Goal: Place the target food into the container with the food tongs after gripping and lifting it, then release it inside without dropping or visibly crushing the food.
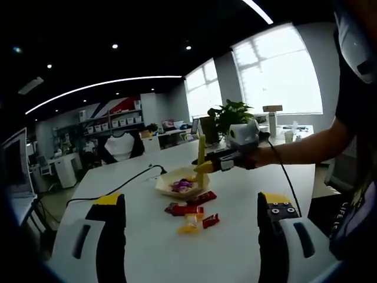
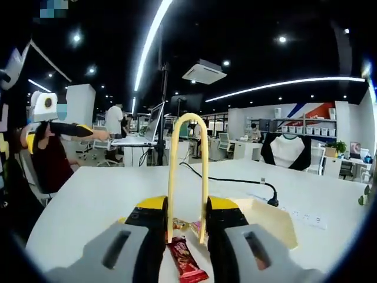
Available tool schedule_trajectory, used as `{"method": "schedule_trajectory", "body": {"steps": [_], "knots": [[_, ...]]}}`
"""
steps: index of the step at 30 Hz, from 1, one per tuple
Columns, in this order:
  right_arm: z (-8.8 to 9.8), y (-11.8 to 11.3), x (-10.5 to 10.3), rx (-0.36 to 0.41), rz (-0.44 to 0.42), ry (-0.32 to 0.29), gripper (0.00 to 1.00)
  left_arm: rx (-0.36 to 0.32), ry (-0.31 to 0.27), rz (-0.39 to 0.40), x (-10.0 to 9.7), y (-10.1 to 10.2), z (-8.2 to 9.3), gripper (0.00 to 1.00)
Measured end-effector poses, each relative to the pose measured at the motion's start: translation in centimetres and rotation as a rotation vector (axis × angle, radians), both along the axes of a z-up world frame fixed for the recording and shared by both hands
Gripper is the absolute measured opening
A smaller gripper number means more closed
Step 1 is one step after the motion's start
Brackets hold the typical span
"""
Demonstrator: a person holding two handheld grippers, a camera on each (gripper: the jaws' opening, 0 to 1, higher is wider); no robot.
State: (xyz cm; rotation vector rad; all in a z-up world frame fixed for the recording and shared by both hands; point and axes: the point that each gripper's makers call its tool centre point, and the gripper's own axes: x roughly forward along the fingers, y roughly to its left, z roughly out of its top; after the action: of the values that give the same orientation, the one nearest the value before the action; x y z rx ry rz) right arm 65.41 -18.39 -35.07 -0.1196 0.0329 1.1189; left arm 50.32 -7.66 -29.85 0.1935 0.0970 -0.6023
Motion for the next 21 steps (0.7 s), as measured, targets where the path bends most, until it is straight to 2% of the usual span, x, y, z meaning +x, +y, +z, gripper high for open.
{"method": "schedule_trajectory", "body": {"steps": [2,5,11,21], "knots": [[-0.8,-0.1,0.2,-0.032,0.012,0.006,0.21,0.0,0.0,0.001,0.0,0.0,0.0,0.98],[-1.5,-0.2,0.4,-0.04,0.037,0.022,0.21,0.001,0.001,0.003,0.1,0.1,0.0,0.98],[-2.1,0.0,0.7,-0.036,0.081,0.012,0.22,0.009,0.005,0.0,0.1,0.1,0.1,0.97],[-4.2,0.3,1.1,-0.105,0.141,0.031,0.22,0.01,0.01,0.011,0.4,0.3,0.0,0.97]]}}
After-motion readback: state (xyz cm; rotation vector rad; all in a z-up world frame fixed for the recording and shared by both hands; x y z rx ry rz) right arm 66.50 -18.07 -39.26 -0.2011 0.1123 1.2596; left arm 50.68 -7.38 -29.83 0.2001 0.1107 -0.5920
